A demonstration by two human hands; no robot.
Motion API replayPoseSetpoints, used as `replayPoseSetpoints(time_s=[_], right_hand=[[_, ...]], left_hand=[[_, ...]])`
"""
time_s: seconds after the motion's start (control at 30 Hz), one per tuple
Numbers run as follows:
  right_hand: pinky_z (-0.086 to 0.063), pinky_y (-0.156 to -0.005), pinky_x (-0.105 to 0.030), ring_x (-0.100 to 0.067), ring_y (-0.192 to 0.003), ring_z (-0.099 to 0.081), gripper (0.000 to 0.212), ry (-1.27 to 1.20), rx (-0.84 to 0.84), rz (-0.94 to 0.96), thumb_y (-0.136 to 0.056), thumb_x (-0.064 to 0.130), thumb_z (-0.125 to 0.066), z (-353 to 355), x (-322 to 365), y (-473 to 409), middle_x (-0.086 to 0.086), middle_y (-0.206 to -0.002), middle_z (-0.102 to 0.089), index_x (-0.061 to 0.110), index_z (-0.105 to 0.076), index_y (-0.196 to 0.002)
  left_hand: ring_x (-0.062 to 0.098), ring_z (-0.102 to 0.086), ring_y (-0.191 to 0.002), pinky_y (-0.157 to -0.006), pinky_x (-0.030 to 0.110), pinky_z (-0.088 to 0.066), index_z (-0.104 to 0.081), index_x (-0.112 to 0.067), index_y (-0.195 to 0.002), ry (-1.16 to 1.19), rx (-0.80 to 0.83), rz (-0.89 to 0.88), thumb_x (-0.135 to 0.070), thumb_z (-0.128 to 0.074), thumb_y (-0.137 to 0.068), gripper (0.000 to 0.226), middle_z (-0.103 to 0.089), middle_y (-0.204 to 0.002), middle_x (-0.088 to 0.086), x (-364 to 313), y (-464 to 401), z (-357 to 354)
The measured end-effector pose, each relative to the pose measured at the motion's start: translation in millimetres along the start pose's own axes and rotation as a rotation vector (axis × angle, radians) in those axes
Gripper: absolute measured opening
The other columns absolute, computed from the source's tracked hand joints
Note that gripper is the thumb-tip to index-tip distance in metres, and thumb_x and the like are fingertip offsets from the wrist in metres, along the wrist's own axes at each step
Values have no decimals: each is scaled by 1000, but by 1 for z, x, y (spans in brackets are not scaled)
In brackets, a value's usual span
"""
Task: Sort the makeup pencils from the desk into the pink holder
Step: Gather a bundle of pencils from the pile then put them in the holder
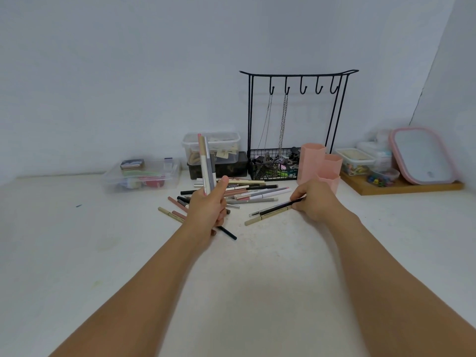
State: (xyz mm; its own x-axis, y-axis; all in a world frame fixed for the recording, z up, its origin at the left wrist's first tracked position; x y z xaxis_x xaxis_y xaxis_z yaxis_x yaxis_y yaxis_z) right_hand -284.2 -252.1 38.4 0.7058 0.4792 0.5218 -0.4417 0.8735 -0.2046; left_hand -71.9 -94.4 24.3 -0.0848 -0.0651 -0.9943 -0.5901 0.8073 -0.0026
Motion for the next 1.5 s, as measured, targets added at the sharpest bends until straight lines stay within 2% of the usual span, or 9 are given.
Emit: replayPoseSetpoints(time_s=[0.17, 0.53, 0.63, 0.83, 0.97, 1.07, 1.23, 1.33, 1.5], right_hand=[[-37, -60, -17, -18, -84, -54, 11, 37, 52, 75, -84, 8, -77, -6, 1, -2, -7, -104, -64, 15, -70, -89], [-45, -77, -26, -22, -91, -58, 14, 28, 118, 100, -88, 5, -72, -8, 1, -1, -3, -101, -65, 18, -68, -92], [-43, -70, -22, -21, -89, -57, 19, -6, 115, 111, -86, 2, -72, -8, 2, 0, -3, -98, -65, 20, -65, -87], [-38, -61, -17, -17, -81, -53, 15, -10, 118, 99, -88, 7, -73, -9, 1, -2, -4, -93, -63, 16, -76, -99], [-38, -58, -12, -8, -71, -54, 18, -244, -6, 115, -88, 4, -72, 5, 8, -1, 0, -90, -68, 17, -77, -100], [-43, -60, -16, -8, -68, -57, 15, -534, -110, 81, -87, 9, -76, 17, 22, 3, 5, -80, -69, 23, -76, -94], [-60, -64, -24, -14, -65, -71, 13, -994, 147, 97, -86, 8, -76, -20, 81, 25, -2, -76, -76, 14, -76, -98], [-61, -69, -28, -18, -70, -73, 17, -1024, 240, 214, -87, 5, -75, -42, 108, 40, -7, -87, -77, 18, -78, -97], [-60, -66, -26, -17, -68, -72, 15, -991, 221, 254, -80, -9, -77, -48, 114, 48, -6, -75, -74, 0, -73, -90]], left_hand=[[10, -30, -42, -36, 21, -26, -42, -18, -72, -16, 4, 1, -52, -66, -95, 47, -36, -47, -6, 1, 0, -1], [11, -28, -44, -40, 23, -23, -40, -20, -74, 4, 11, 20, -53, -67, -93, 46, -34, -50, -5, 2, -1, 0], [11, -29, -43, -39, 22, -23, -41, -20, -74, 2, 21, 20, -53, -67, -94, 46, -35, -50, -5, 2, -1, -1], [12, -29, -45, -42, 25, -23, -40, -21, -72, 18, 32, 16, -53, -67, -93, 47, -34, -51, -5, 3, -1, -1], [12, -29, -44, -41, 24, -23, -39, -21, -72, 30, 32, 10, -54, -68, -92, 48, -34, -50, -5, 2, 0, -2], [10, -30, -42, -38, 21, -26, -41, -21, -71, 57, 37, -3, -57, -72, -87, 50, -36, -49, -6, 0, 1, -3], [7, -31, -40, -36, 19, -27, -57, -16, -87, 111, 55, -37, -63, -80, -66, 57, -37, -51, -8, -2, 6, -8], [7, -32, -41, -37, 20, -27, -63, -15, -89, 144, 66, -69, -58, -84, -65, 54, -40, -54, -6, -2, 6, -9], [8, -39, -40, -37, 20, -30, -62, -13, -86, 106, 6, -51, -48, -89, -70, 47, -53, -55, -3, 3, 4, -7]])
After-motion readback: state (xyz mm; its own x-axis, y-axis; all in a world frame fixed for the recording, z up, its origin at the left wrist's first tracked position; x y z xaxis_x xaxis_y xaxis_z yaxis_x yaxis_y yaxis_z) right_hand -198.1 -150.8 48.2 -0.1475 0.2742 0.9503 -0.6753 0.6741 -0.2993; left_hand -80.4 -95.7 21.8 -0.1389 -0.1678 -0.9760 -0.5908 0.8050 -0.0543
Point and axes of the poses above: each hand's wrist, its own y-axis away from the middle knuckle, its own z-axis out of the back of the hand, x = y × z, the point moved 5 cm from there along -y, towards the middle knuckle
